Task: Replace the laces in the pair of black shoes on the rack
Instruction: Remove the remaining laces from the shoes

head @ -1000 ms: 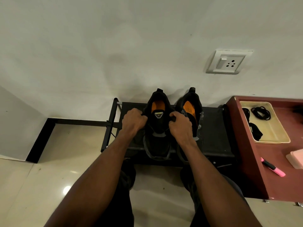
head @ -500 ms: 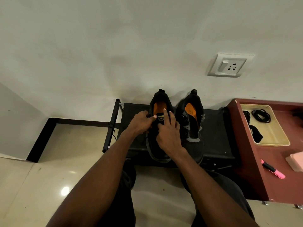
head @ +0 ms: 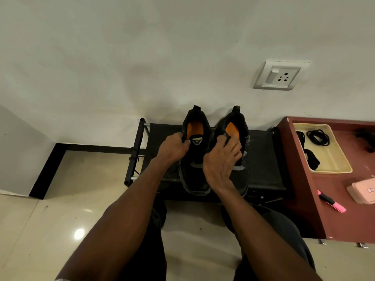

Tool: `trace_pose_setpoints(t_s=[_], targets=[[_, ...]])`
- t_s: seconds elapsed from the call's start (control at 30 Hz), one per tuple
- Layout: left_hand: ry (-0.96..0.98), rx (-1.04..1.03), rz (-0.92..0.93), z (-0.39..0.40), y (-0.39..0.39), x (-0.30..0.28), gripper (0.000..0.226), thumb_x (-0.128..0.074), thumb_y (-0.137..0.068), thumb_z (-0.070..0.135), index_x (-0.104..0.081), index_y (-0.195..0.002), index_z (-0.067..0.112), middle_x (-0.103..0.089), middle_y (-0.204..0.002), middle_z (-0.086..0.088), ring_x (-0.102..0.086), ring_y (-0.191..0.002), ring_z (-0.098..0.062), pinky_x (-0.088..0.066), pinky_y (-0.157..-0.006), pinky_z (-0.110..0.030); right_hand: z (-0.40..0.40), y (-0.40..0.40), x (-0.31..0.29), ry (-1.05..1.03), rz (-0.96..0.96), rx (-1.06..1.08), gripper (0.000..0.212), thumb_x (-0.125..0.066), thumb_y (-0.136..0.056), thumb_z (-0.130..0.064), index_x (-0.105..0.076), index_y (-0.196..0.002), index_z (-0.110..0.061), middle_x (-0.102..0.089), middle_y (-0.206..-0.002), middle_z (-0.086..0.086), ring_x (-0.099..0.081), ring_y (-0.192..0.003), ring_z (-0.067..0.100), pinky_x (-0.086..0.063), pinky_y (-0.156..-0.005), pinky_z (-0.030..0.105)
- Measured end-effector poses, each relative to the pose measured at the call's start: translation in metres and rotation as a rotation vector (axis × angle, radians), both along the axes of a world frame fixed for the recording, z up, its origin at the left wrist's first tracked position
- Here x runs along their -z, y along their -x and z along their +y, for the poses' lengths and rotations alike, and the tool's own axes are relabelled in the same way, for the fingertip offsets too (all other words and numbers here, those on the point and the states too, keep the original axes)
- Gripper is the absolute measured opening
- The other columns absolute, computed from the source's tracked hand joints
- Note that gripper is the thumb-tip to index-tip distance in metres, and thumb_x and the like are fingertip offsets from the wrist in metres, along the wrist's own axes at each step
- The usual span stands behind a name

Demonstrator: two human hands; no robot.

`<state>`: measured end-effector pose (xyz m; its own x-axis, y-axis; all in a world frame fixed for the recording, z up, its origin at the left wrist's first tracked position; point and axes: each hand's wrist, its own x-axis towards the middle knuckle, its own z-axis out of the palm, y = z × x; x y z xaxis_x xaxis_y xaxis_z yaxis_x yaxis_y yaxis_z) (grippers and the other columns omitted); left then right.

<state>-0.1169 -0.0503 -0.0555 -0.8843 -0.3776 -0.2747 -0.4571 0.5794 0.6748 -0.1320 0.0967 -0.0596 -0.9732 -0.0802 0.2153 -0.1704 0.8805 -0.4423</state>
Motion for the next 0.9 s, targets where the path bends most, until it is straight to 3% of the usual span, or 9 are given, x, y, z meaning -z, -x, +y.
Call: trace_pose_setpoints(t_s=[0.1,0.17,0.3,0.4,0.57,0.63,0.77,0.9], targets=[[0.017,-0.006,0.001,0.001,0.001,0.002,0.022,-0.052,-0.1,0.034,-0.055,-0.093,0.014,-0.061,-0.082,-0.005,-0.058,-0.072,-0.023,-0.043,-0.062,-0.033,-0.003,-0.003,0.003,-0.143,0.02,-0.311,0.045,-0.062,-0.08,-0.007,-0.059,-0.125,-0.011,-0.031,-0.153,0.022,-0.026,-0.141,0.041,-0.032,-0.107,0.056],[0.018,-0.01,-0.001,0.002,0.001,0.003,0.023,-0.052,-0.1,0.036,-0.056,-0.094,0.014,-0.061,-0.084,-0.004,-0.059,-0.075,-0.025,-0.047,-0.067,-0.036,-0.006,-0.01,0.01,-0.24,-0.026,-0.448,0.04,-0.064,-0.082,-0.013,-0.064,-0.122,-0.012,-0.029,-0.157,0.02,-0.023,-0.144,0.041,-0.028,-0.11,0.057],[0.044,-0.015,-0.018,0.002,0.003,0.002,0.02,-0.052,-0.099,0.034,-0.056,-0.095,0.016,-0.061,-0.081,-0.001,-0.059,-0.073,-0.021,-0.043,-0.063,-0.033,-0.004,-0.009,0.016,-0.284,-0.01,-0.487,0.028,-0.064,-0.083,-0.013,-0.07,-0.11,-0.01,-0.036,-0.154,0.018,-0.027,-0.141,0.039,-0.027,-0.11,0.055],[0.058,-0.004,-0.031,0.0,0.003,0.0,0.018,-0.053,-0.098,0.031,-0.058,-0.097,0.014,-0.063,-0.084,-0.003,-0.061,-0.073,-0.02,-0.044,-0.062,-0.032,0.001,0.007,0.006,-0.149,0.029,-0.31,0.021,-0.057,-0.084,-0.006,-0.067,-0.102,-0.006,-0.039,-0.15,0.017,-0.03,-0.14,0.038,-0.026,-0.111,0.054],[0.044,-0.017,-0.041,-0.003,0.003,-0.001,0.018,-0.054,-0.096,0.03,-0.059,-0.095,0.012,-0.065,-0.085,-0.006,-0.064,-0.077,-0.023,-0.052,-0.069,-0.037,0.034,0.043,-0.021,0.156,-0.051,0.293,0.031,-0.058,-0.082,-0.001,-0.063,-0.113,-0.004,-0.041,-0.145,0.014,-0.035,-0.135,0.033,-0.029,-0.108,0.047],[0.016,-0.024,-0.036,-0.003,0.003,-0.001,0.019,-0.054,-0.096,0.031,-0.061,-0.098,0.013,-0.067,-0.087,-0.007,-0.066,-0.079,-0.024,-0.055,-0.075,-0.04,0.039,0.046,-0.022,0.194,-0.081,0.356,0.031,-0.057,-0.084,-0.002,-0.063,-0.115,-0.006,-0.037,-0.148,0.014,-0.032,-0.136,0.033,-0.028,-0.109,0.047],[0.017,-0.028,-0.021,-0.001,0.004,0.002,0.019,-0.054,-0.096,0.032,-0.061,-0.099,0.015,-0.067,-0.087,-0.005,-0.066,-0.079,-0.023,-0.055,-0.077,-0.041,0.02,0.03,-0.016,0.042,0.049,0.022,0.044,-0.057,-0.082,0.0,-0.059,-0.125,-0.011,-0.027,-0.157,0.019,-0.022,-0.145,0.039,-0.024,-0.112,0.054],[0.01,-0.034,-0.024,-0.001,0.004,0.002,0.022,-0.054,-0.096,0.033,-0.062,-0.101,0.014,-0.067,-0.088,-0.005,-0.065,-0.078,-0.022,-0.055,-0.076,-0.04,-0.002,0.0,0.005,-0.274,-0.006,-0.455,0.04,-0.061,-0.083,-0.011,-0.064,-0.123,-0.013,-0.017,-0.163,0.018,-0.013,-0.149,0.04,-0.019,-0.115,0.057]])
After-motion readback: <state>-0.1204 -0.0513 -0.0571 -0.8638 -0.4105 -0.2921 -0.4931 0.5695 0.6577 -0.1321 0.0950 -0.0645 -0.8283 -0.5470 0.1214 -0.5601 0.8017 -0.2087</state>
